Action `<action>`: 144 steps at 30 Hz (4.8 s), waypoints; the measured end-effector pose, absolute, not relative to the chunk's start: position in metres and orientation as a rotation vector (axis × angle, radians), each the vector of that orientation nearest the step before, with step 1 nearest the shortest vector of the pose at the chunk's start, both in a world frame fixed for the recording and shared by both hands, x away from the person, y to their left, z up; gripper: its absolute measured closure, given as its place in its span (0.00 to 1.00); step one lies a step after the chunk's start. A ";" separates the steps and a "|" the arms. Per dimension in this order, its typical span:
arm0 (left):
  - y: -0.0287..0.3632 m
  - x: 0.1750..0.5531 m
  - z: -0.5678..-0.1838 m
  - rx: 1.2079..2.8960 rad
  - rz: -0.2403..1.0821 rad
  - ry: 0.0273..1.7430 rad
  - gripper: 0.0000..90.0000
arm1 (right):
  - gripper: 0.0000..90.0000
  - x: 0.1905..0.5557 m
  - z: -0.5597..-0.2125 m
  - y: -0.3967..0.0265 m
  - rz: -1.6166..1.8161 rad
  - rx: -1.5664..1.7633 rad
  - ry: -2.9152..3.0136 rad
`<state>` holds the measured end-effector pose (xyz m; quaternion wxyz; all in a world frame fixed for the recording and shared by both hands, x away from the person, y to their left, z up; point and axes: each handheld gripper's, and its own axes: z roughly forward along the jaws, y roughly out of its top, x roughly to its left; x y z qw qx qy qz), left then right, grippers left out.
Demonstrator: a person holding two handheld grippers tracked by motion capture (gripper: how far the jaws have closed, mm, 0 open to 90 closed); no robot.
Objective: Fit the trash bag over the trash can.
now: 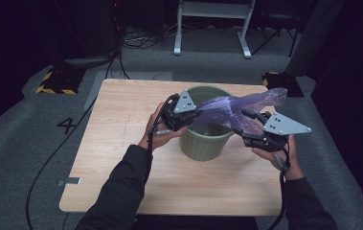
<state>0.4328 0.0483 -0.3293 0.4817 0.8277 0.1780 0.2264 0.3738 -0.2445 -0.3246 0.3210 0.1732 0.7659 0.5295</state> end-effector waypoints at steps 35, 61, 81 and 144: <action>0.062 0.440 -0.336 1.955 0.464 0.424 0.63 | 1.00 0.383 -0.338 -0.279 1.313 0.487 1.986; 0.004 0.408 -0.328 2.063 0.461 0.244 0.91 | 0.93 0.361 -0.331 -0.244 1.316 0.352 2.016; 0.055 0.410 -0.335 1.996 0.468 0.300 0.95 | 0.32 0.371 -0.351 -0.291 1.360 0.611 2.032; 0.049 0.374 -0.322 1.978 0.468 0.261 0.86 | 1.00 0.319 -0.344 -0.226 1.426 0.234 2.102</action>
